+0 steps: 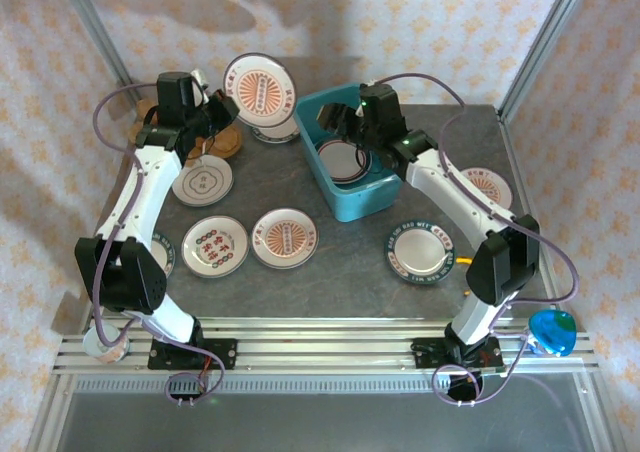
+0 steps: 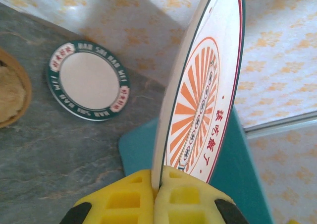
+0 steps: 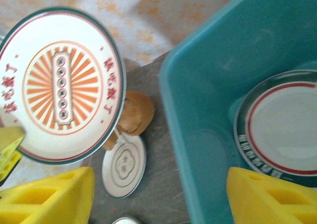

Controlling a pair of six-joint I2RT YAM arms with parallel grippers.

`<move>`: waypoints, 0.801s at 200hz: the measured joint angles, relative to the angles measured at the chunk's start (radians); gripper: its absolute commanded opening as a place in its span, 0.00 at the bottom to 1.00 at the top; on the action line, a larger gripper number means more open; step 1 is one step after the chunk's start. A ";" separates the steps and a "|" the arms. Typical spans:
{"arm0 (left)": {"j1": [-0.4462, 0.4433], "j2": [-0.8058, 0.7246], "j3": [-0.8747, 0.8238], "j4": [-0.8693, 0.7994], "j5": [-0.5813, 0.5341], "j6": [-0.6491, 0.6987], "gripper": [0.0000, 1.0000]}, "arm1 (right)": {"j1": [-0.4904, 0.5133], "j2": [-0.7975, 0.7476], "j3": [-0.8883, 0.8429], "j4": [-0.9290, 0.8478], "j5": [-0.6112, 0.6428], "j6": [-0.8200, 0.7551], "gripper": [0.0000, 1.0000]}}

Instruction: Place the plates into the plastic bin on the countertop

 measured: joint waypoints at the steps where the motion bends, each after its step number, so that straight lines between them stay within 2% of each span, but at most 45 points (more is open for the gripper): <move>1: 0.000 0.000 0.000 0.001 0.002 -0.002 0.00 | 0.000 0.000 0.000 0.001 -0.003 0.000 0.69; 33: 0.000 0.003 0.000 0.061 0.100 -0.069 0.00 | 0.000 0.039 0.049 0.041 -0.109 0.000 0.67; 73: -0.002 0.022 0.000 0.153 0.203 -0.146 0.00 | 0.001 0.065 0.055 0.087 -0.151 0.024 0.65; 102: -0.016 0.033 0.000 0.171 0.239 -0.170 0.00 | 0.001 0.073 0.049 0.162 -0.164 0.061 0.62; 160: -0.040 0.044 0.000 0.182 0.262 -0.199 0.00 | 0.000 0.104 0.034 0.270 -0.148 0.143 0.50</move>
